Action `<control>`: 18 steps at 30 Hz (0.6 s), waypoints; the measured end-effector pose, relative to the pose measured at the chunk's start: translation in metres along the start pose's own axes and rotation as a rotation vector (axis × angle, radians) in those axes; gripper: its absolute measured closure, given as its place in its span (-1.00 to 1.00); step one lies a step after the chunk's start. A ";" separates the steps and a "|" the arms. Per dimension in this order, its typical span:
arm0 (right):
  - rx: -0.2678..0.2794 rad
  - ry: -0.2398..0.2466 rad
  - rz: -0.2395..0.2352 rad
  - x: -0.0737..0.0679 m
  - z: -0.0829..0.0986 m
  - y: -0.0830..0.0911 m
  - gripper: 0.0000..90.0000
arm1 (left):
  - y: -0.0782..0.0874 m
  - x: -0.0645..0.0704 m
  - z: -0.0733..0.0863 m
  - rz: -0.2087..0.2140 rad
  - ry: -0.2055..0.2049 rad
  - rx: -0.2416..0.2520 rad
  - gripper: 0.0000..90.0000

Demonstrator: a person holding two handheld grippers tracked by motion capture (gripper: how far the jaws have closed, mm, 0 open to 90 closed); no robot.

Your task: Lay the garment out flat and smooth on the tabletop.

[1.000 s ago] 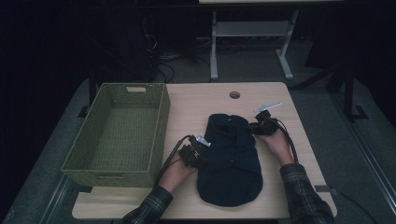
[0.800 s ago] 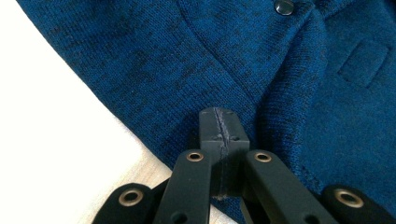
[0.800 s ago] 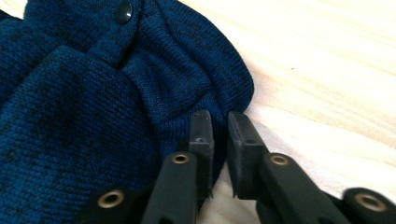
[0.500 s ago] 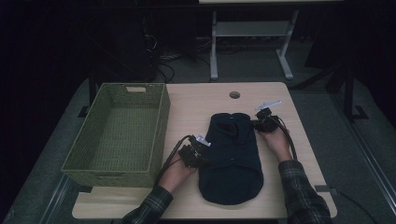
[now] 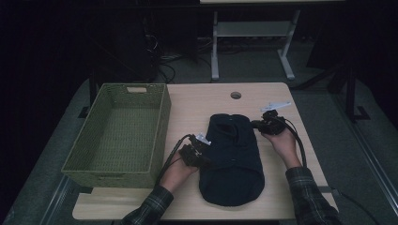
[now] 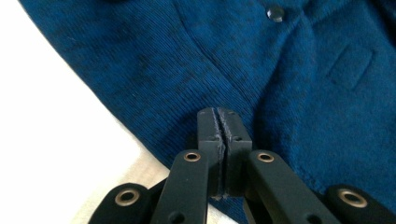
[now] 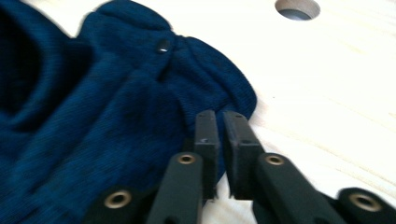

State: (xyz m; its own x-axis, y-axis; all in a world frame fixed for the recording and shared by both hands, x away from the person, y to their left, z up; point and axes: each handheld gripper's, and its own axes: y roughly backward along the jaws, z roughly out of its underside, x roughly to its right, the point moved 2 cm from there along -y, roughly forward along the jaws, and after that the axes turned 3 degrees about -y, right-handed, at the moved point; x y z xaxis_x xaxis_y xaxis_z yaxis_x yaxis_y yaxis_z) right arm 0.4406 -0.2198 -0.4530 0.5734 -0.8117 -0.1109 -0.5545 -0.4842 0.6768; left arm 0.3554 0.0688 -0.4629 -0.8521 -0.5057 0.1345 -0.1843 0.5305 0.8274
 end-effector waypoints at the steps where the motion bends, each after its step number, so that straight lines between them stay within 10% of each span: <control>1: 0.003 0.003 -0.006 -0.001 0.001 0.003 0.99 | 0.001 -0.001 -0.001 -0.001 0.008 0.007 1.00; 18: -0.088 0.031 -0.062 -0.010 0.012 -0.019 1.00 | -0.018 -0.039 -0.024 -0.104 0.065 0.027 1.00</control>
State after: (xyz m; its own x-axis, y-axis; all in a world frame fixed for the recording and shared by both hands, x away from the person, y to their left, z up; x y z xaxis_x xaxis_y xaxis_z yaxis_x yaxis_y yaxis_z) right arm 0.4387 -0.2062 -0.4735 0.6239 -0.7701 -0.1328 -0.4634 -0.5014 0.7306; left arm 0.4032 0.0627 -0.4699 -0.7944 -0.6014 0.0848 -0.2833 0.4905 0.8241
